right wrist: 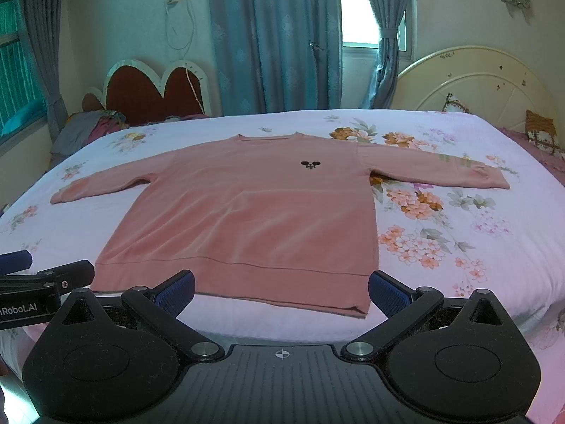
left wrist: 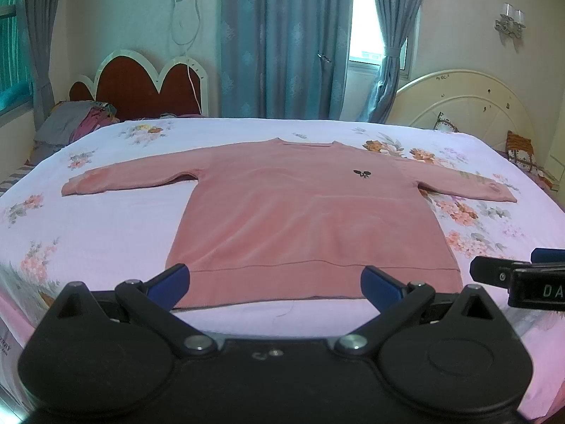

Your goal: Fold small clothes

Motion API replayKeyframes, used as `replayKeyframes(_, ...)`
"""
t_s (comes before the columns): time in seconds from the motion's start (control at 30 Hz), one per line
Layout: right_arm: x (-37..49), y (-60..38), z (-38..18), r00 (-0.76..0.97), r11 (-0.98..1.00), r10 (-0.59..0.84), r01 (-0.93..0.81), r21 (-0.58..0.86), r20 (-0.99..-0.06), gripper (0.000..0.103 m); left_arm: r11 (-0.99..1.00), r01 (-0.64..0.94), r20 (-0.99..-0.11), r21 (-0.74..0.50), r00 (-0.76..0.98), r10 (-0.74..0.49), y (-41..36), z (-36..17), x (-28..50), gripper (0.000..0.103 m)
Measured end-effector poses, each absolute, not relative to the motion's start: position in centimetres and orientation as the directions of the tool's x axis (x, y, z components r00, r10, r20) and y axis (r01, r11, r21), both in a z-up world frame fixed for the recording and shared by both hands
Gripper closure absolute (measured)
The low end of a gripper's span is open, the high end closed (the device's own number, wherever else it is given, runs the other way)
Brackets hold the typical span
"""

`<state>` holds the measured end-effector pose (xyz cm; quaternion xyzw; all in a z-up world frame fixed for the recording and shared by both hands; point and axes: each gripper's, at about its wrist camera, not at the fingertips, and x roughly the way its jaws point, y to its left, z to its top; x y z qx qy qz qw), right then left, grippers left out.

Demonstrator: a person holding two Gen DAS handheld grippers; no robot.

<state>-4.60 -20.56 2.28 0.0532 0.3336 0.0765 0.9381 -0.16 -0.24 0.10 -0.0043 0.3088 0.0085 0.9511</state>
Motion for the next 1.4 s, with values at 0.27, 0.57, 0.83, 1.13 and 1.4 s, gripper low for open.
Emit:
replayKeyframes(0.27, -4.88, -21.13, 2.38, 0.770, 0.983, 0.176, -0.103, 0.152, -0.614, 0.000, 1.000, -0.017, -0.589, -0.002, 0.808, 0.012, -0.27, 0.22, -0.17, 0.000)
replayKeyframes(0.57, -4.92, -21.13, 2.46, 0.771, 0.983, 0.177, -0.104, 0.153, -0.612, 0.000, 1.000, -0.016, -0.586, -0.003, 0.810, 0.011, -0.29, 0.47, -0.14, 0.000)
replayKeyframes(0.83, -4.88, -21.10, 2.60, 0.771, 0.983, 0.174, -0.102, 0.152, -0.613, 0.000, 1.000, -0.019, -0.583, -0.003, 0.812, 0.014, -0.31, 0.50, -0.24, 0.000)
replayKeyframes(1.13, -4.88, -21.14, 2.63, 0.774, 0.983, 0.172, -0.098, 0.153, -0.609, 0.000, 1.000, -0.018, -0.581, -0.002, 0.814, 0.014, -0.40, 0.58, -0.24, 0.000)
replayKeyframes(1.4, -4.83, -21.24, 2.61, 0.774, 0.983, 0.172, -0.098, 0.153, -0.609, 0.000, 1.000, -0.017, -0.582, -0.004, 0.813, 0.012, -0.39, 0.59, -0.23, 0.000)
